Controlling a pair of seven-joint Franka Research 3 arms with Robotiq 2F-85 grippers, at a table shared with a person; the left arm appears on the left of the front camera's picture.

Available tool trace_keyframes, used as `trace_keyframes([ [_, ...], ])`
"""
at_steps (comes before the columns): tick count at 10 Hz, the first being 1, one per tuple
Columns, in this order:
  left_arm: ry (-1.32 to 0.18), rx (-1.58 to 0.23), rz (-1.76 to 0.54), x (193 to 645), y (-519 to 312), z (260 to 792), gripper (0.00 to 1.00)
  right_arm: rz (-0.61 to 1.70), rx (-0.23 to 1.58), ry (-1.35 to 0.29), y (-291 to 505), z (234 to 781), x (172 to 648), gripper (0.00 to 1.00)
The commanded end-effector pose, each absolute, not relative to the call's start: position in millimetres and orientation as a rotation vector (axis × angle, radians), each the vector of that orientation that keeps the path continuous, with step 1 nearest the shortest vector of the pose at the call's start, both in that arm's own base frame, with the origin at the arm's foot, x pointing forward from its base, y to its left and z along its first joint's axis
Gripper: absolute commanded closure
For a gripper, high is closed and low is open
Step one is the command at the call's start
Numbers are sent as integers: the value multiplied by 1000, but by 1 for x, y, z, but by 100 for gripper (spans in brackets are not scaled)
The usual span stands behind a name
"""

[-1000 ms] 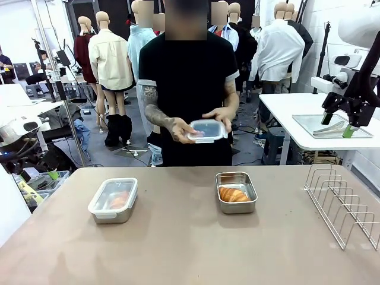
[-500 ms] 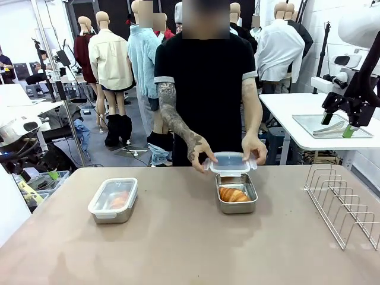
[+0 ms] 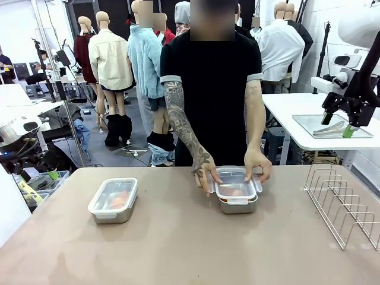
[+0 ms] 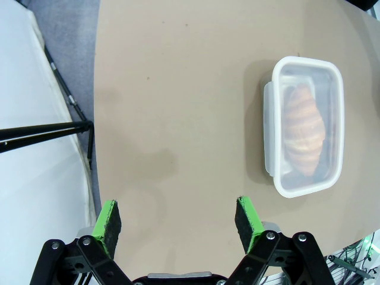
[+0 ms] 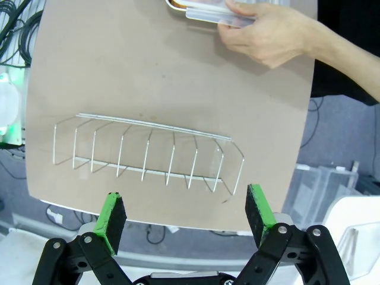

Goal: Place the bread in airtight containers.
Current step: Release when the human grabs the Airtight Container lid.

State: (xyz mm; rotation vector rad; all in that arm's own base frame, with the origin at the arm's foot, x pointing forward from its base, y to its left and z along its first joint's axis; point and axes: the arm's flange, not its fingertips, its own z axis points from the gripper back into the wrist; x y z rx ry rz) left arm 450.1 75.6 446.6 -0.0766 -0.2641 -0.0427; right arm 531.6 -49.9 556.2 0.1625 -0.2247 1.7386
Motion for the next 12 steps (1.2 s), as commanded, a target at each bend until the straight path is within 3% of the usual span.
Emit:
trace_keyframes([
  [1, -266, -65, -29, 448, 76, 447, 0, 1725, 152, -201, -47, 556, 531, 0],
  [12, -266, -65, -29, 448, 76, 447, 0, 1725, 152, -201, -47, 556, 531, 0],
])
